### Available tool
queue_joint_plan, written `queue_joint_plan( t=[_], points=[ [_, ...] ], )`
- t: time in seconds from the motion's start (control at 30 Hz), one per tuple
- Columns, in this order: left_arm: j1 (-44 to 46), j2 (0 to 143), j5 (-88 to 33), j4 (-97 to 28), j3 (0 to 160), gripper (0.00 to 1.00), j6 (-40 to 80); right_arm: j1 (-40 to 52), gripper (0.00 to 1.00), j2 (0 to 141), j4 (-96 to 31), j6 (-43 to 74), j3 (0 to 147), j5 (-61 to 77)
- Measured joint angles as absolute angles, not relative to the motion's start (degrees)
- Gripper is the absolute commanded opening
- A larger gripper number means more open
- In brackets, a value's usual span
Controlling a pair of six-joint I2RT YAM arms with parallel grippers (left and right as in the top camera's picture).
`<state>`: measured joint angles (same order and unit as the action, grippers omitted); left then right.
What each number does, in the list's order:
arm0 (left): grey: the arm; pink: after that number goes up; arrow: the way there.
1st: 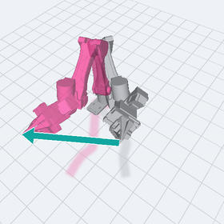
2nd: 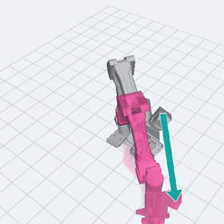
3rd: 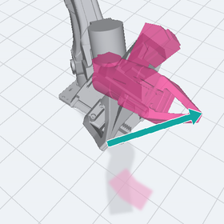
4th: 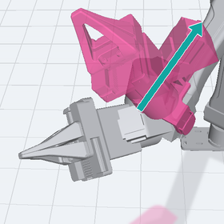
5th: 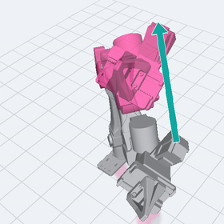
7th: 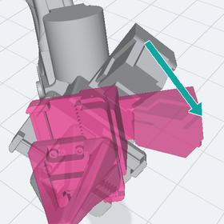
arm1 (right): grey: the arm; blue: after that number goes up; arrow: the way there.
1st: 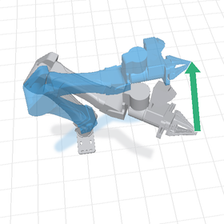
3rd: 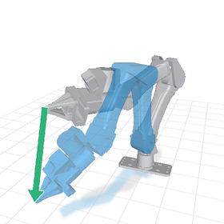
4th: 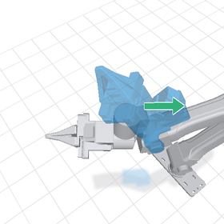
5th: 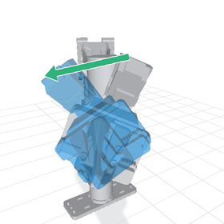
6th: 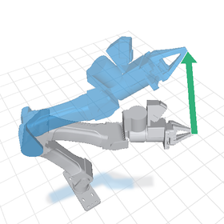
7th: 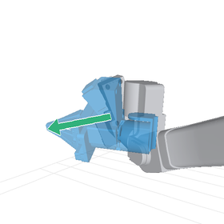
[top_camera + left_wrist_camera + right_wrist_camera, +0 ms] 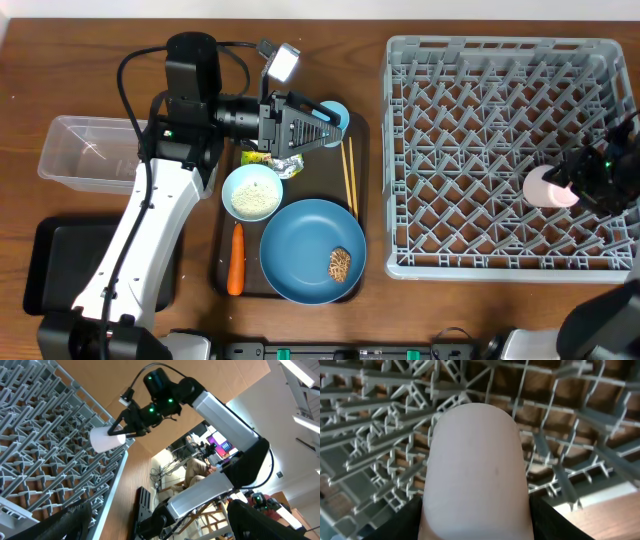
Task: Sort waste into correct bins and load items into the dishwasher rack
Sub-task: 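Carry the pink cup with the right gripper into the dish rack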
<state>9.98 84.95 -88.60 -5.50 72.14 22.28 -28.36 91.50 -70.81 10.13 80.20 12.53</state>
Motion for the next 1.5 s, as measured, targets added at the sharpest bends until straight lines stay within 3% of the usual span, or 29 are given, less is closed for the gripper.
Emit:
queue_joint_plan(
  t=[0.2,0.27,0.4,0.67,0.8,0.97,1.17,1.33,1.5],
  points=[
    [9.98,84.95,-88.12,-5.52,72.14,0.88,22.06,-26.79,0.66,93.06,-67.51,10.48,80.2,11.25],
    [9.98,84.95,-87.42,-5.54,72.14,0.88,22.04,-25.89,0.71,93.1,-66.74,10.66,80.2,11.42],
    [9.98,84.95,-84.82,-5.52,72.14,0.88,22.02,-23.88,0.72,93.1,-66.92,10.48,80.2,11.94],
    [9.98,84.95,-80.82,-6.17,72.14,0.88,22.04,-23.38,0.64,93.1,-66.98,10.46,80.2,12.01],
    [10.02,84.95,-76.77,-10.39,72.16,0.88,20.99,-23.38,0.68,92.88,-66.5,8.97,80.2,14.15],
    [12.1,84.97,-54.94,-22.85,72.36,0.72,17.78,-23.35,0.71,88.88,-65.06,6.9,80.36,20.16],
    [18.04,87.72,-25.45,-24.4,72.36,0.69,12.95,-21.78,0.74,76.88,-60.8,6.39,81.43,27.77],
    [19.29,95.11,-15.33,-18.15,72.36,0.56,10.83,-16.47,0.74,71.13,-59.9,6.33,82.24,30.33],
    [19.29,103.88,-10.33,-11.22,72.36,0.55,10.7,-12.53,0.74,71.29,-60.49,6.61,82.32,30.68]
  ],
)
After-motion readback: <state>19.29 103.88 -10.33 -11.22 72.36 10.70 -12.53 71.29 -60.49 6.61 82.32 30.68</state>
